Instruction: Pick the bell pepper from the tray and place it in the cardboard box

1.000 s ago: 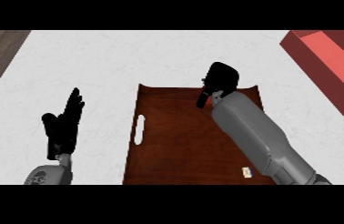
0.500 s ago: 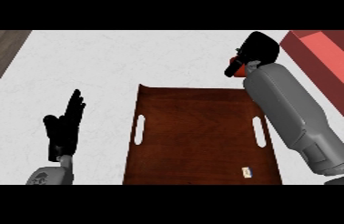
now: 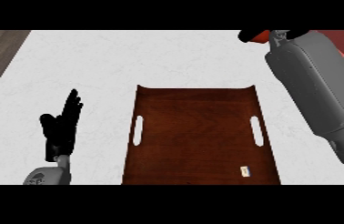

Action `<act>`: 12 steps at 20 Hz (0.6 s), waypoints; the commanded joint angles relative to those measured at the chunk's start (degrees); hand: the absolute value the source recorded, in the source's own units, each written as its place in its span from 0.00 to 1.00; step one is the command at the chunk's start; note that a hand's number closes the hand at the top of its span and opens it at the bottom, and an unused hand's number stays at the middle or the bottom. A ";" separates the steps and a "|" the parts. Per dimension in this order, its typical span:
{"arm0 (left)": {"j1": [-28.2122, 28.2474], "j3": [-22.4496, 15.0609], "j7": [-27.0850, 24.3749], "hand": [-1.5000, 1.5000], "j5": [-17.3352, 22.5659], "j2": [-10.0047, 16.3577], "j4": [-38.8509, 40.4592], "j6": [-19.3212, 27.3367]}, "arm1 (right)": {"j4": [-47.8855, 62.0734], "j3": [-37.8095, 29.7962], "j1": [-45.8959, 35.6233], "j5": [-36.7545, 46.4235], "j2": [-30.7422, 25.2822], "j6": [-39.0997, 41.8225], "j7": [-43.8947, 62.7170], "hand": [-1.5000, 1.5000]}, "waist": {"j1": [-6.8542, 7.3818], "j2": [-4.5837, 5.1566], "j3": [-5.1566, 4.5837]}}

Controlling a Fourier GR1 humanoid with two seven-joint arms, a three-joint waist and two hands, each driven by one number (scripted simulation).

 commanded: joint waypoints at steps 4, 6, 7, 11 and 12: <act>0.76 -1.19 -3.03 0.50 -1.73 -2.72 1.89 1.51 | -6.40 -3.66 -0.38 1.62 -8.69 10.14 4.03 1.00 | -0.47 0.00 -0.01; 1.24 0.25 1.04 0.50 0.71 0.08 -2.45 -1.25 | -3.81 -6.98 -0.17 1.82 -13.19 7.75 -1.30 1.00 | 0.37 0.15 0.04; 0.79 0.36 -3.75 0.50 -0.61 -1.06 2.84 -0.73 | -5.27 -5.47 1.16 4.93 -9.93 5.75 1.94 1.00 | 0.28 0.30 0.00; -0.16 0.56 -1.07 0.50 -0.17 -0.96 0.95 -1.00 | -3.14 -10.09 3.90 5.50 -13.30 2.69 -3.58 1.00 | 0.52 0.38 0.03; -1.61 -0.54 0.45 0.50 -1.30 -2.19 0.75 0.50 | -4.86 -11.30 5.43 4.83 -13.98 1.95 -4.54 1.00 | 0.29 0.34 0.04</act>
